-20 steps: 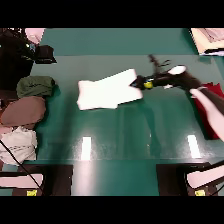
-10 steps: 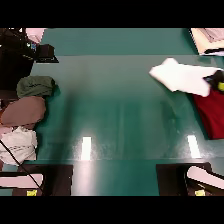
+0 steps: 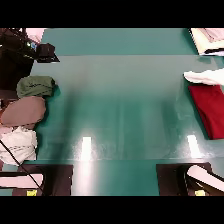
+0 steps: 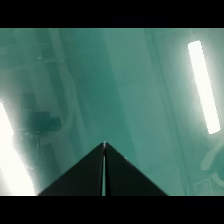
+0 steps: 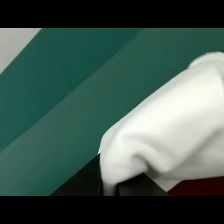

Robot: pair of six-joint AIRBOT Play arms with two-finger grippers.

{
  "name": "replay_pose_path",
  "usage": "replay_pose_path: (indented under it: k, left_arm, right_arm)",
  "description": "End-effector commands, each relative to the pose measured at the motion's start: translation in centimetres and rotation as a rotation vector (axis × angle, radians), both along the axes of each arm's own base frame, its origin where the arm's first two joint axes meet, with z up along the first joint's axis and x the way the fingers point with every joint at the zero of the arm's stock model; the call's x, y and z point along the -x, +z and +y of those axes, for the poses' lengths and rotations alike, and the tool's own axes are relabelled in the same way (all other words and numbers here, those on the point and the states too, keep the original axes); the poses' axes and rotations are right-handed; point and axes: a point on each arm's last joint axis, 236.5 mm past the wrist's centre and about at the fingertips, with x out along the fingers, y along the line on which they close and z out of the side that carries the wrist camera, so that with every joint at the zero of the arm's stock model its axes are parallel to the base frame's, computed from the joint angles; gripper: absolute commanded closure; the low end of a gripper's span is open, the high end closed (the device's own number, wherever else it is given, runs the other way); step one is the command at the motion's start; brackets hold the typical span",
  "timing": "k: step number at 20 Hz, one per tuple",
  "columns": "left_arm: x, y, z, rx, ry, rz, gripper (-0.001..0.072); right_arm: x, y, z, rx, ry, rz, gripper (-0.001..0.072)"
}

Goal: Fold the shirts.

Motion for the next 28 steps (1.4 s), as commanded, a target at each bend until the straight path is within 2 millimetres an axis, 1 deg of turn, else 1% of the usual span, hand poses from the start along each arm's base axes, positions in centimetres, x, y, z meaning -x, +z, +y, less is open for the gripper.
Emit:
replay_pose_path:
  k: [1, 3, 5, 8, 11, 16, 17, 18, 19, 20, 22, 24, 25, 26, 27, 28]
  left_arm:
    - [0.0, 0.0, 0.0, -0.001, -0.001, 0.0, 0.0684]
    - [0.0, 0.0, 0.0, -0.002, -0.002, -0.001, 0.0684]
    - [0.0, 0.0, 0.0, -0.009, -0.015, -0.008, 0.0684]
    - [0.0, 0.0, 0.0, -0.013, -0.021, -0.011, 0.0684]
    - [0.0, 0.0, 0.0, -0.013, -0.022, -0.012, 0.0684]
    - [0.0, 0.0, 0.0, -0.023, -0.039, -0.021, 0.0684]
    - [0.0, 0.0, 0.0, -0.024, -0.04, -0.022, 0.0684]
    - [0.0, 0.0, 0.0, -0.024, -0.041, -0.022, 0.0684]
    - [0.0, 0.0, 0.0, -0.024, -0.041, -0.022, 0.0684]
    - [0.0, 0.0, 0.0, -0.025, -0.041, -0.022, 0.0684]
    - [0.0, 0.0, 0.0, -0.025, -0.041, -0.021, 0.0684]
    - [0.0, 0.0, 0.0, -0.024, -0.041, -0.022, 0.0683]
    - [0.0, 0.0, 0.0, -0.023, -0.041, -0.022, 0.0683]
    - [0.0, 0.0, 0.0, -0.023, -0.041, -0.023, 0.0683]
    - [-0.3, 0.2, 0.0, -0.021, -0.035, -0.035, 0.0684]
    - [-0.5, 0.3, 0.0, -0.019, -0.031, -0.043, 0.0684]
  right_arm:
    - [0.3, 3.8, 0.9, 0.028, 0.035, -0.02, 0.07]
    - [1.1, 5.0, 0.7, 0.075, 0.013, -0.013, 0.07]
    - [2.2, 5.4, 0.7, 0.109, -0.005, 0.011, 0.0699]
    - [4.7, 4.3, -0.1, 0.121, -0.04, 0.104, 0.0699]
    - [8.0, 2.3, -1.2, 0.143, -0.07, 0.245, 0.0697]
    - [14.7, -2.6, -2.8, 0.091, -0.145, 0.558, 0.0687]
    - [16.2, -3.4, -3.0, 0.083, -0.161, 0.625, 0.058]
    - [17.6, -4.0, -3.2, 0.091, -0.171, 0.687, 0.0411]
    - [18.9, -4.5, -3.6, 0.105, -0.183, 0.747, 0.0281]
    - [19.7, -4.8, -3.8, 0.112, -0.191, 0.781, 0.0231]
    - [20.9, -5.1, -3.8, 0.103, -0.199, 0.827, 0.0231]
    - [20.8, -5.1, -3.4, 0.067, -0.216, 0.822, 0.0232]
    - [20.0, -5.1, -2.3, 0.033, -0.191, 0.801, 0.0232]
    - [18.4, -4.8, -0.5, -0.001, -0.129, 0.756, 0.0233]
    - [16.6, -4.3, 1.9, -0.042, -0.045, 0.704, 0.0234]
    - [14.5, -3.5, 5.2, -0.084, 0.065, 0.646, 0.0234]
